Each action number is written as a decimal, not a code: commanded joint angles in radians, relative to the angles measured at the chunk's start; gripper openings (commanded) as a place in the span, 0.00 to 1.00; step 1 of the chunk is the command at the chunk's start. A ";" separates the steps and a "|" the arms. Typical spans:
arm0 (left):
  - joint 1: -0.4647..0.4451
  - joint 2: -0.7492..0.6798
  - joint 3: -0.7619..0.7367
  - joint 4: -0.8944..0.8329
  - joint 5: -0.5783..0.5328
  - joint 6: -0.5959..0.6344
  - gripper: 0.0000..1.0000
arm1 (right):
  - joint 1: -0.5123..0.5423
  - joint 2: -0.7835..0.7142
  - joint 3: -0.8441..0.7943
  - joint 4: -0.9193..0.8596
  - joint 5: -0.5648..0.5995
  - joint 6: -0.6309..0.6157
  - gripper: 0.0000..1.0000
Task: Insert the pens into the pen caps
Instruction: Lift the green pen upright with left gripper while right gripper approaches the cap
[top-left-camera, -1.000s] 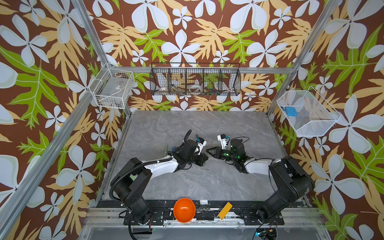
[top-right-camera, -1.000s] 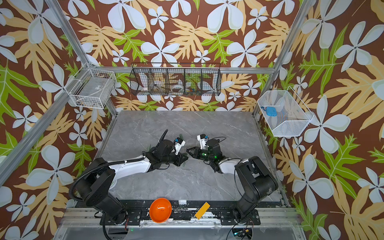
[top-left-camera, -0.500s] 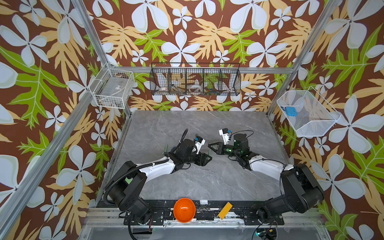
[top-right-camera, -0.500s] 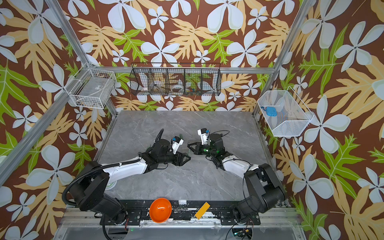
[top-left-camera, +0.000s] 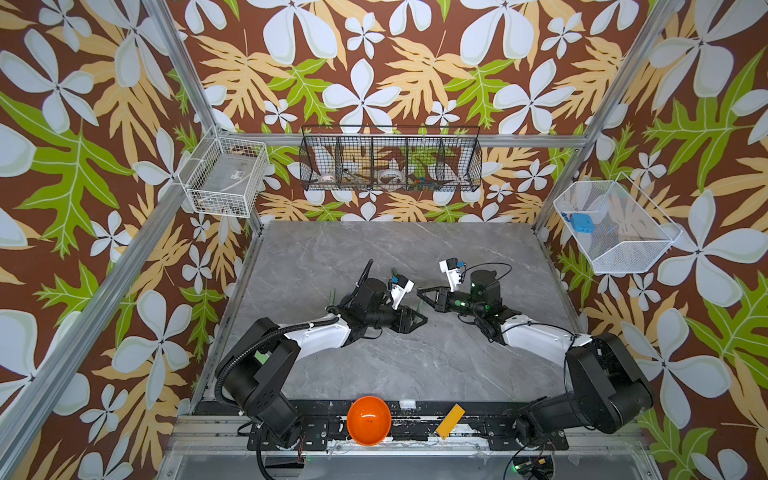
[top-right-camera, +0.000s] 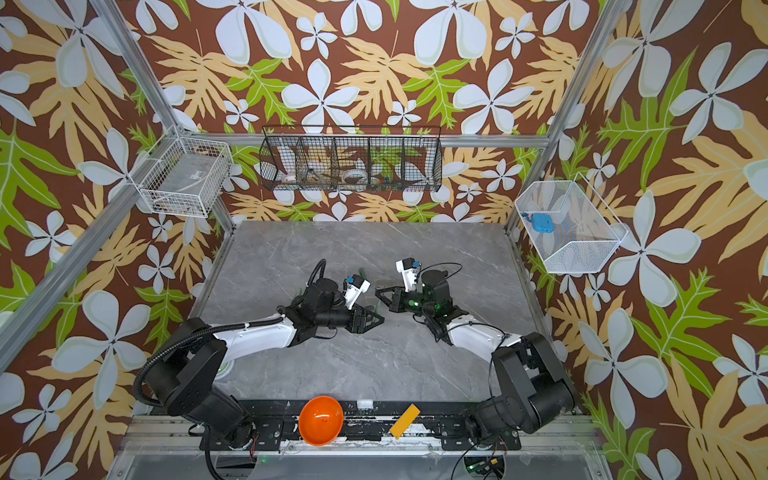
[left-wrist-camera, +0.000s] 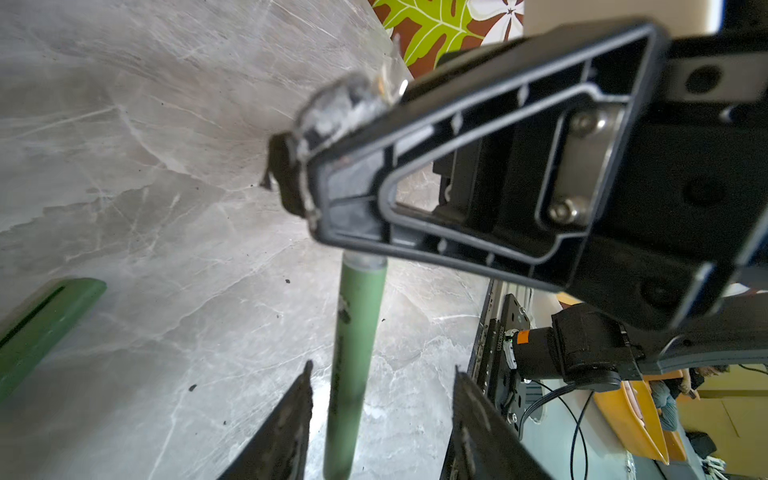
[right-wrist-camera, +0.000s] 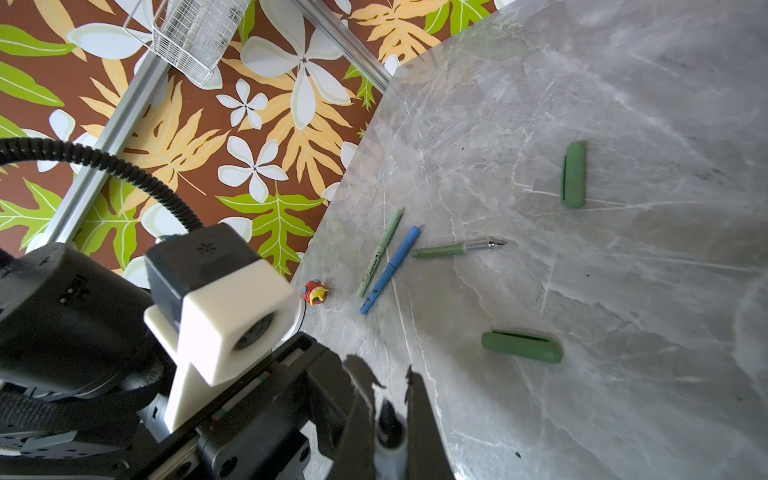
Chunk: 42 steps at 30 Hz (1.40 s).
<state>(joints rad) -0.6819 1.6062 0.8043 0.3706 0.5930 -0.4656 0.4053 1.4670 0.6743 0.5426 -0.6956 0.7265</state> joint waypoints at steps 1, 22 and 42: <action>0.001 0.006 0.008 0.036 0.022 -0.005 0.49 | 0.001 -0.004 -0.008 0.084 -0.027 0.015 0.00; 0.028 -0.125 -0.029 -0.056 -0.222 0.081 0.00 | 0.001 -0.138 0.123 -0.421 0.174 -0.177 0.49; 0.048 -0.441 -0.142 -0.151 -0.613 0.239 0.00 | 0.179 0.348 0.373 -0.649 0.284 -0.185 0.62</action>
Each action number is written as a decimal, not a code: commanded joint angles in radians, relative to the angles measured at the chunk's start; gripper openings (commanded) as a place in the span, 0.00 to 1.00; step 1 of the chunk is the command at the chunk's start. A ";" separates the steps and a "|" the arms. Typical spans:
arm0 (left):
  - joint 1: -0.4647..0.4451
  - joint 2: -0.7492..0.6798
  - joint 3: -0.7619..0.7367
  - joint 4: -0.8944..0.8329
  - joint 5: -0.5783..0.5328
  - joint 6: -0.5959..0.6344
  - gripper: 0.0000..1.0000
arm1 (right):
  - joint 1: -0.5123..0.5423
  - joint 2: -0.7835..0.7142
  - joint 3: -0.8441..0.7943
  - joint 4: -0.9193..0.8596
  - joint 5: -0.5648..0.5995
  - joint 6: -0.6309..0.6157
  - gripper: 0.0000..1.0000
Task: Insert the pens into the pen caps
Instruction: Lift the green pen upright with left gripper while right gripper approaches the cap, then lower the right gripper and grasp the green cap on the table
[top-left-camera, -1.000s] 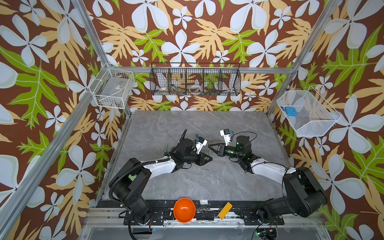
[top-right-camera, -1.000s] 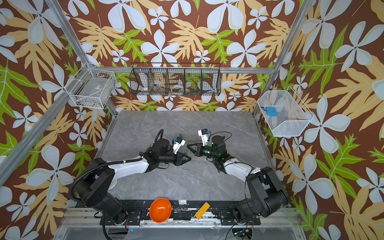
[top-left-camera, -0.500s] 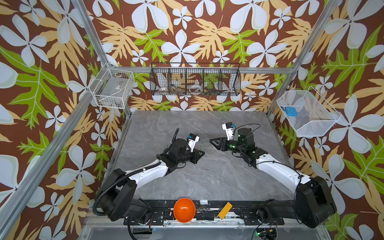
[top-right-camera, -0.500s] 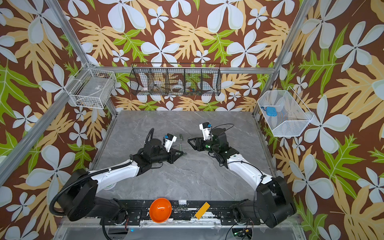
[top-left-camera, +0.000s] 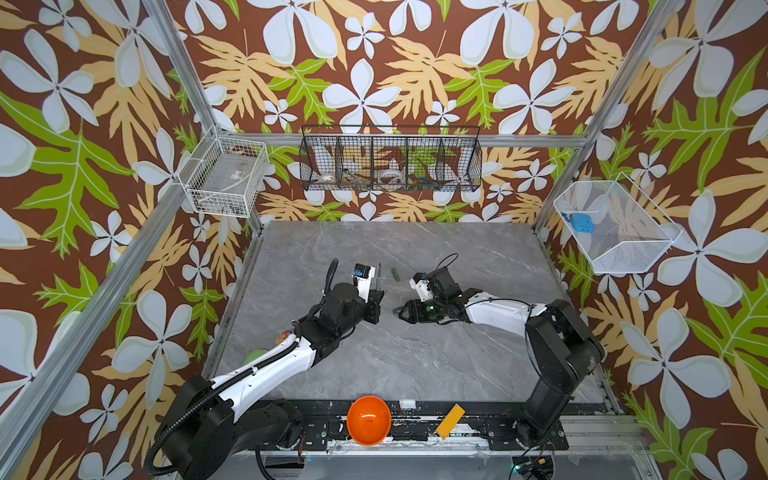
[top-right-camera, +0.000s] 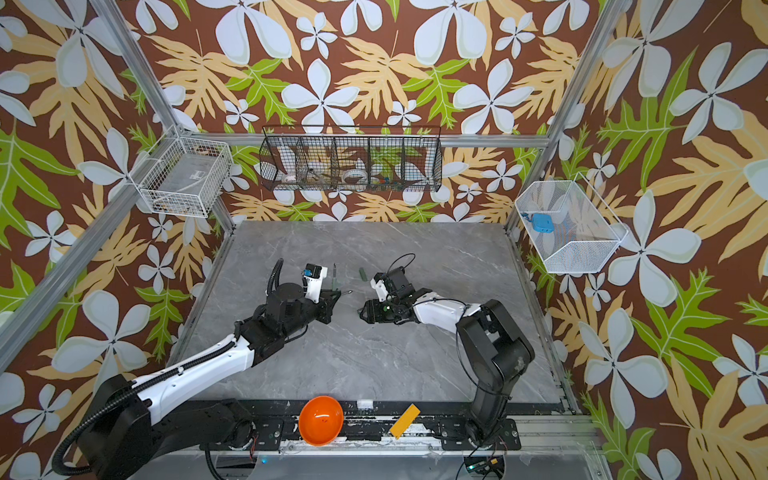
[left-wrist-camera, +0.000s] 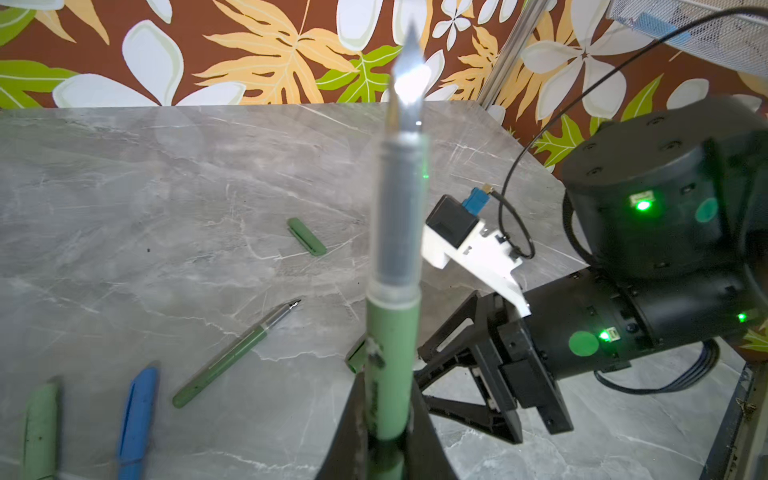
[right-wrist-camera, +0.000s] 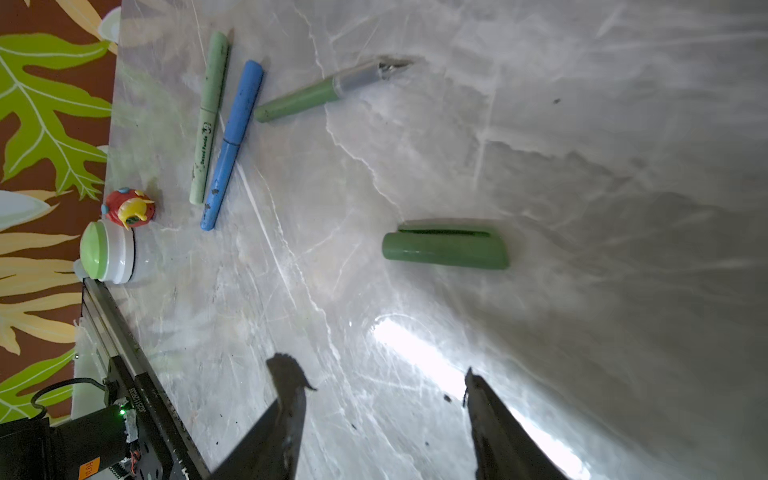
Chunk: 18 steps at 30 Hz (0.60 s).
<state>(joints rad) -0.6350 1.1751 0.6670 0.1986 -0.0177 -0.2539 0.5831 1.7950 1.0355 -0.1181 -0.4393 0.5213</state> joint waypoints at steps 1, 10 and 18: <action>0.001 -0.015 -0.008 0.023 -0.006 0.029 0.00 | 0.001 0.028 0.015 0.012 0.033 0.024 0.62; 0.001 0.039 0.009 0.019 -0.001 0.068 0.00 | 0.000 0.097 0.058 0.029 0.042 0.038 0.67; 0.001 0.032 0.005 0.026 -0.015 0.085 0.00 | 0.000 0.177 0.168 -0.018 0.063 0.005 0.68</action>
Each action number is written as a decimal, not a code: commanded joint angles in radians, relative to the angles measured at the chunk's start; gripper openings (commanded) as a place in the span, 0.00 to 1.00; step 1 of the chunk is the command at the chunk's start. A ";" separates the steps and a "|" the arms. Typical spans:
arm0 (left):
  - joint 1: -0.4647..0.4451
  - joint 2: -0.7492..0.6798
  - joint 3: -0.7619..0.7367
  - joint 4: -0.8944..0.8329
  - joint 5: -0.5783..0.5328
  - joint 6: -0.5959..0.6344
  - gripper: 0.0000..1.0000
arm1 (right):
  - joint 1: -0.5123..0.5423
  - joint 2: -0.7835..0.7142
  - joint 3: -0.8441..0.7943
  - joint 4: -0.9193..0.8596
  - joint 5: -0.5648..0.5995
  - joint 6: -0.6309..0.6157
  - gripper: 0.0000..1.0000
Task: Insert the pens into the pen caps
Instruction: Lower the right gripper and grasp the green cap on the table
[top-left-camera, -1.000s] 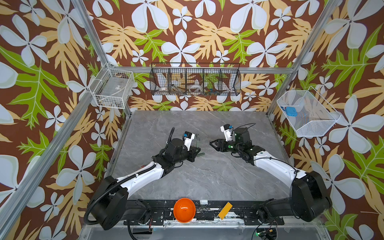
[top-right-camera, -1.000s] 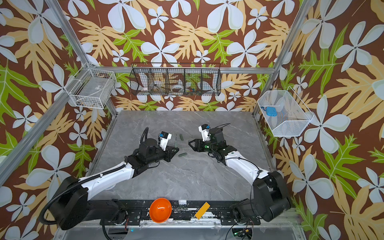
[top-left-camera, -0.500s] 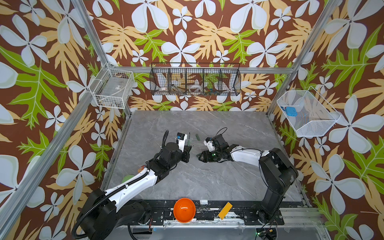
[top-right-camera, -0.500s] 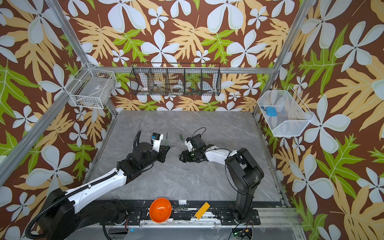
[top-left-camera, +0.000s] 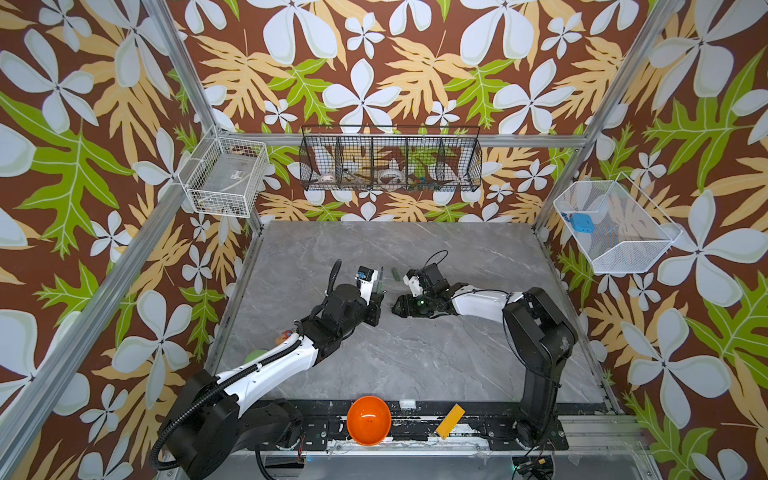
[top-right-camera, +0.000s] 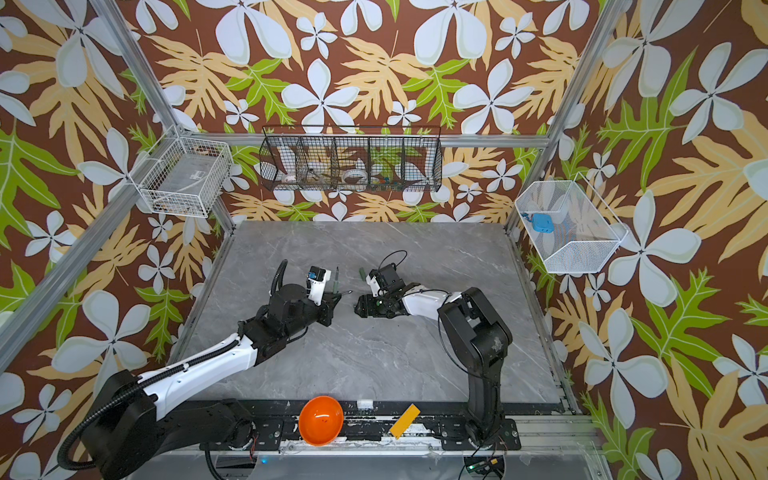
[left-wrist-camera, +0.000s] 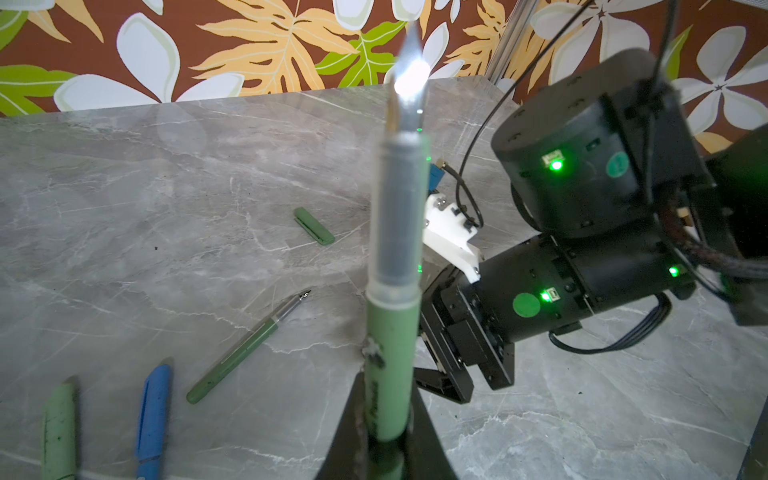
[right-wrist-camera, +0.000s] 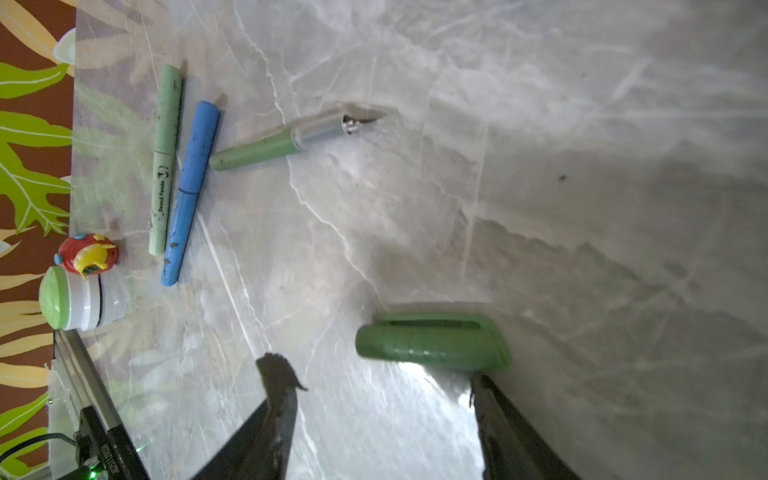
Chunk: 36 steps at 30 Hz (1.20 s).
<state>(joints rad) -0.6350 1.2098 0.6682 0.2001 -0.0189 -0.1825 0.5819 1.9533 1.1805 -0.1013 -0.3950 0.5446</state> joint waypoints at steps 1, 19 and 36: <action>0.001 -0.003 0.003 0.022 -0.021 0.015 0.00 | 0.001 0.027 0.040 -0.047 0.028 -0.025 0.68; 0.008 -0.022 -0.051 0.068 -0.018 0.022 0.00 | 0.025 0.148 0.327 -0.426 0.138 -0.193 0.63; 0.009 -0.057 -0.082 0.065 -0.009 0.026 0.00 | 0.103 0.331 0.633 -0.768 0.306 -0.278 0.46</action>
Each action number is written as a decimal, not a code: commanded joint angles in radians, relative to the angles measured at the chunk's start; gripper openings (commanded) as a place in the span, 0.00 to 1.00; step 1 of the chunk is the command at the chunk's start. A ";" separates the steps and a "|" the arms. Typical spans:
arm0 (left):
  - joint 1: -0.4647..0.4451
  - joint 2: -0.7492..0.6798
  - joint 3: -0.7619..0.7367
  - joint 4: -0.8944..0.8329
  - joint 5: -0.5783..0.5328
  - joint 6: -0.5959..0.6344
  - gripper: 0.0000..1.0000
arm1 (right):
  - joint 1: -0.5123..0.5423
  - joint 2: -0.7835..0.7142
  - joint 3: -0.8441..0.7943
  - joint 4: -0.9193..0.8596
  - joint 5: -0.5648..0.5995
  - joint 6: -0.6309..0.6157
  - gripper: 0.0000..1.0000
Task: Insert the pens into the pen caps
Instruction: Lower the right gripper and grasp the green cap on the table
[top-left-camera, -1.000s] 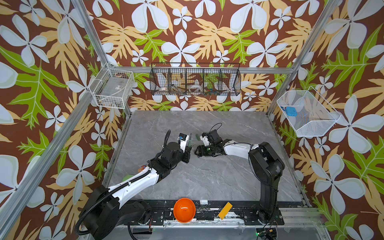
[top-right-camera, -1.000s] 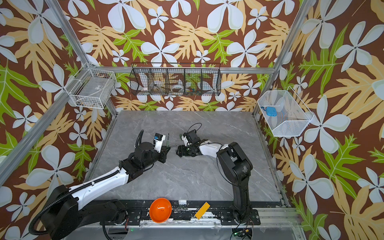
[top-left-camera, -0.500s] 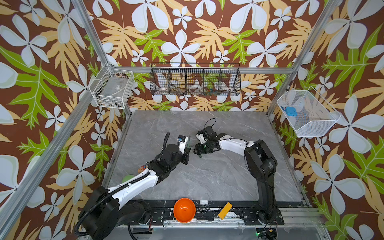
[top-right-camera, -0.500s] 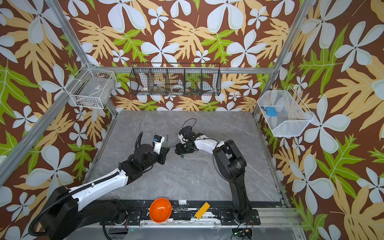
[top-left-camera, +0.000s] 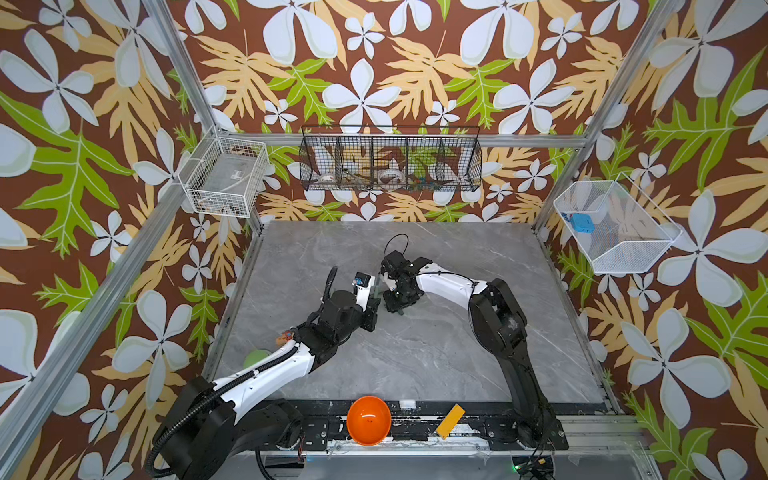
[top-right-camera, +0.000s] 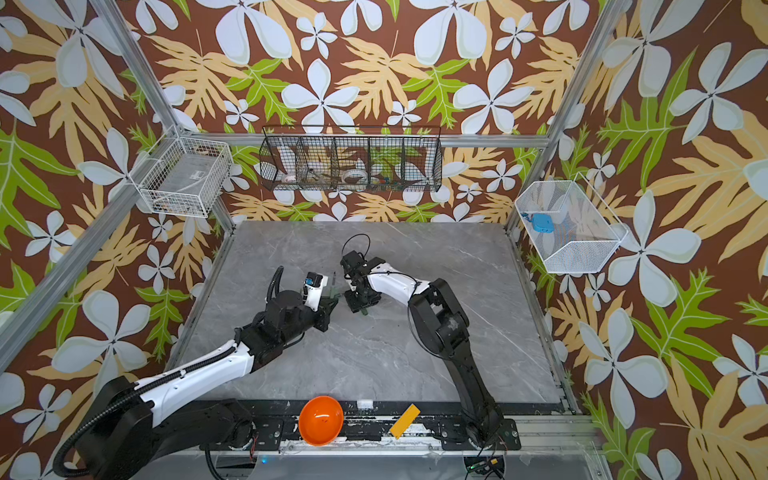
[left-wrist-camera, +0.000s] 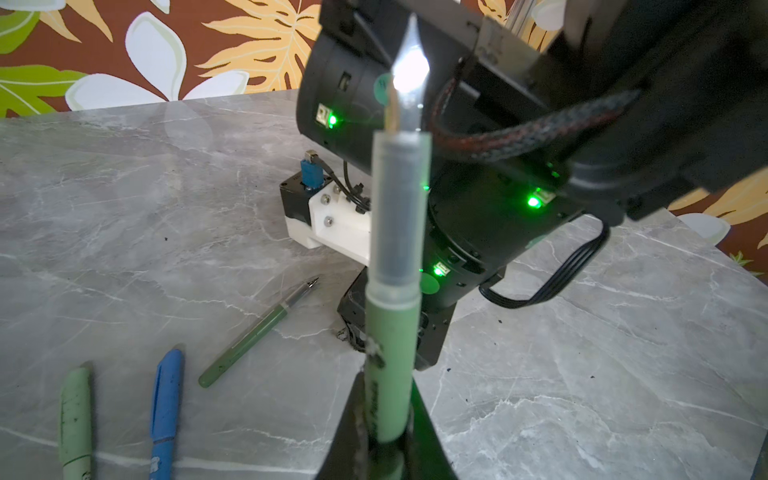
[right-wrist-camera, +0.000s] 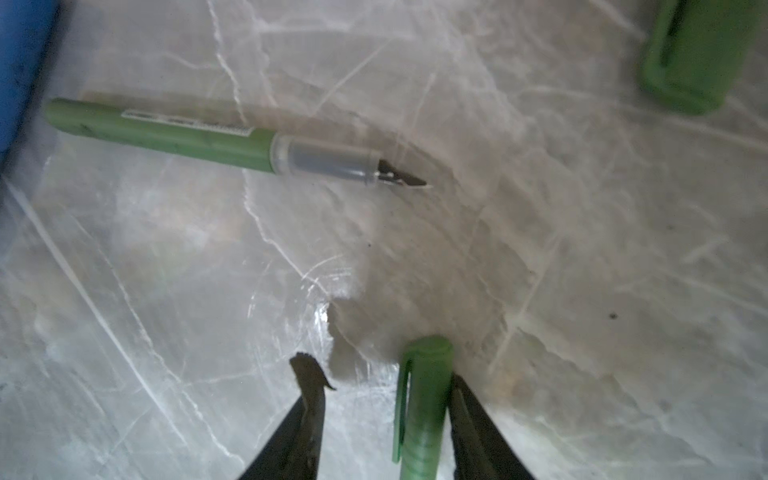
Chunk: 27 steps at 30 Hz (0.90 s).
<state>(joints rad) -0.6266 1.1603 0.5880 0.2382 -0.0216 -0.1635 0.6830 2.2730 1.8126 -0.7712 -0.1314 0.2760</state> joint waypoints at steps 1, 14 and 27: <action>0.002 -0.008 -0.002 0.026 -0.008 0.007 0.00 | 0.004 0.011 -0.002 -0.101 0.045 -0.012 0.44; 0.002 -0.009 -0.017 0.041 -0.015 0.009 0.00 | 0.020 0.017 -0.013 -0.074 0.077 -0.020 0.20; 0.007 0.000 -0.049 0.093 0.009 0.006 0.00 | 0.003 -0.167 -0.228 0.171 0.030 0.019 0.09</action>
<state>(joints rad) -0.6228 1.1542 0.5419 0.2874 -0.0212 -0.1600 0.6949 2.1330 1.6142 -0.6567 -0.0822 0.2790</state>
